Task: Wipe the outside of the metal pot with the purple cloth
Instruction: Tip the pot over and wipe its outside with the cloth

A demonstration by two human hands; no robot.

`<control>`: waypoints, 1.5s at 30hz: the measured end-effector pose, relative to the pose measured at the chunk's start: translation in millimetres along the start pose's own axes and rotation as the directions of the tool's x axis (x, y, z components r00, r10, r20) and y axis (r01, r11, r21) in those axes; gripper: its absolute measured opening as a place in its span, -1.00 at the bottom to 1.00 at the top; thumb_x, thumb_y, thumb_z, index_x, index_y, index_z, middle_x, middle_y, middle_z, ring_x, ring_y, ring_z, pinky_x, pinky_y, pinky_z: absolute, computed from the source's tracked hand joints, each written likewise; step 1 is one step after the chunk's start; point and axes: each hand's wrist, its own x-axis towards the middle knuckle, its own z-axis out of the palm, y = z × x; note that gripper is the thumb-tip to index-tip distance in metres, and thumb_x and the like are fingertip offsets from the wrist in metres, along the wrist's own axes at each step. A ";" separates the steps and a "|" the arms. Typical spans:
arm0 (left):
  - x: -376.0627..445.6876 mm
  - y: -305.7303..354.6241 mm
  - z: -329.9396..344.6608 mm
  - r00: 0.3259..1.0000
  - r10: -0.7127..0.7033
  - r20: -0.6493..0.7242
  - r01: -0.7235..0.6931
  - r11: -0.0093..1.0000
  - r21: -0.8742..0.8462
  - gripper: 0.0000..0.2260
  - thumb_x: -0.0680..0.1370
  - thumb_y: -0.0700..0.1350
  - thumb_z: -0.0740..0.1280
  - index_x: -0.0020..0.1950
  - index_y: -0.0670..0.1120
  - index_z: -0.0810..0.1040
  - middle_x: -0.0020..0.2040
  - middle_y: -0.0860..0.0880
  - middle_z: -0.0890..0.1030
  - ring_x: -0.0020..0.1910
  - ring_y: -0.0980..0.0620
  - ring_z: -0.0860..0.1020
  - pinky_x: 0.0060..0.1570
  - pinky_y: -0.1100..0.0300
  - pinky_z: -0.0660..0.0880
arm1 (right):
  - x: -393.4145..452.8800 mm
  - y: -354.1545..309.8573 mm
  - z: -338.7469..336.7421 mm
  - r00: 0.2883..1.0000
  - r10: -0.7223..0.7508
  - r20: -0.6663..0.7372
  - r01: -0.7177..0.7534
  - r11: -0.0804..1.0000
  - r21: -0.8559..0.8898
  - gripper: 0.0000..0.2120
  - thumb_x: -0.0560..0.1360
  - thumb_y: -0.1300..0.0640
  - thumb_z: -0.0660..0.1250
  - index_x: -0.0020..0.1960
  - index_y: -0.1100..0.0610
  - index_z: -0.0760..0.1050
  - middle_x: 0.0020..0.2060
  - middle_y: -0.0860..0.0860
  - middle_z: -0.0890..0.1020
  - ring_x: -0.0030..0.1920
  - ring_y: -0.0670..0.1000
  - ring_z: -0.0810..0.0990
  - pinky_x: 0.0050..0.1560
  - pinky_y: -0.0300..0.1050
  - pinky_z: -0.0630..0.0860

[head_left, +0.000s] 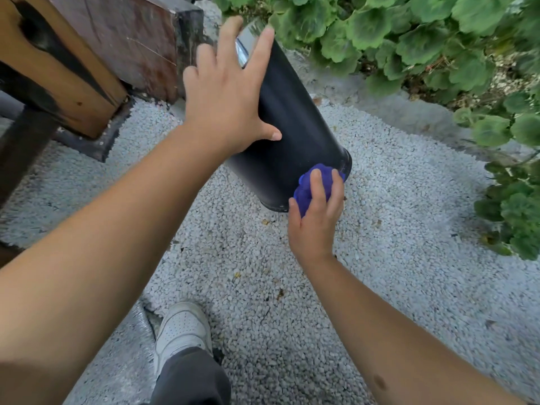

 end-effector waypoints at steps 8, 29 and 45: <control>-31.6 -53.1 40.1 0.974 -0.186 0.127 0.224 0.864 -0.451 0.02 0.22 0.08 0.65 0.51 -0.05 0.13 0.36 -0.12 0.41 0.36 -0.15 0.35 0.28 -0.01 0.33 | 46.0 26.0 -25.6 0.980 0.197 0.029 -0.198 0.946 0.258 -0.34 0.46 0.24 0.38 0.49 -0.01 0.22 0.47 0.04 0.21 0.44 -0.15 0.19 0.41 -0.35 0.17; -51.9 -56.1 26.5 0.990 -0.114 0.087 0.122 0.989 -0.084 0.17 0.24 0.18 0.61 0.59 -0.15 -0.03 0.43 -0.24 0.29 0.18 -0.32 0.42 0.18 -0.20 0.40 | 70.9 11.2 -17.5 0.900 0.368 0.234 -0.432 0.824 0.367 -0.37 0.44 0.26 0.31 0.45 -0.11 0.31 0.33 -0.17 0.38 0.29 -0.23 0.38 0.35 -0.20 0.35; -24.4 -28.2 31.4 0.996 -0.062 0.070 0.059 0.997 0.041 0.18 0.20 0.24 0.59 0.59 -0.17 0.01 0.43 -0.28 0.30 0.19 -0.33 0.41 0.13 -0.18 0.38 | -14.1 -7.4 22.7 0.945 0.283 0.162 -0.315 0.920 0.233 -0.21 0.50 0.19 0.40 0.56 -0.10 0.03 0.56 -0.04 -0.08 0.54 -0.10 -0.02 0.41 -0.16 0.17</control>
